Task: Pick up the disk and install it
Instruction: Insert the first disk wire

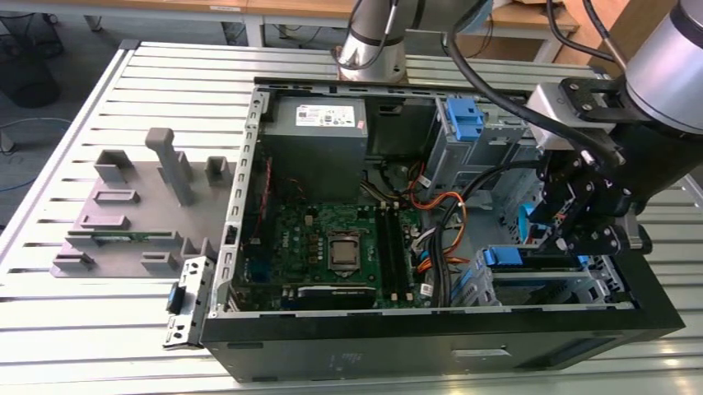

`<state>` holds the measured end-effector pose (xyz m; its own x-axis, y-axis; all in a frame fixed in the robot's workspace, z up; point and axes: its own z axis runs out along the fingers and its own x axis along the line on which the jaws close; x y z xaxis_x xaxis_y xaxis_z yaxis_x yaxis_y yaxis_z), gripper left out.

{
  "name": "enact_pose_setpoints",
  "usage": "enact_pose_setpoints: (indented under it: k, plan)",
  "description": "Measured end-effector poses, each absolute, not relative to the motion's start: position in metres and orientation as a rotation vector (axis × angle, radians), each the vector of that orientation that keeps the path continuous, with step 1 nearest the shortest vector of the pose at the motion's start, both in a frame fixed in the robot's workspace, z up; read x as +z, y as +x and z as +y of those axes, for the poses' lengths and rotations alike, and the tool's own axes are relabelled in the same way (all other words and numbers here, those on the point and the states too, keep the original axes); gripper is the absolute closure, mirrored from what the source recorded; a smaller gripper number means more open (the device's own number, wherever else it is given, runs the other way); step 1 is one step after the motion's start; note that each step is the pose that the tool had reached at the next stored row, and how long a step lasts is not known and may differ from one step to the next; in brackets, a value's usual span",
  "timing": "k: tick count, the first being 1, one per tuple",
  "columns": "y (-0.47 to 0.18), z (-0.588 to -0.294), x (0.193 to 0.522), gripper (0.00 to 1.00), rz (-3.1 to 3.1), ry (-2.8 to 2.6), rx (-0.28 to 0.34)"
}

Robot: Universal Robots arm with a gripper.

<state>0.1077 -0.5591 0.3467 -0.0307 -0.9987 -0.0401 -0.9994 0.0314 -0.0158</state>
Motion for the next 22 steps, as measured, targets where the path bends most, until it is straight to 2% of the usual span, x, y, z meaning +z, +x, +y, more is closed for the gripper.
enact_pose_setpoints:
  k: [22]
  plan:
    - [0.1030, -0.5690, 0.3470, 0.58, 2.218, -2.151, 0.009]
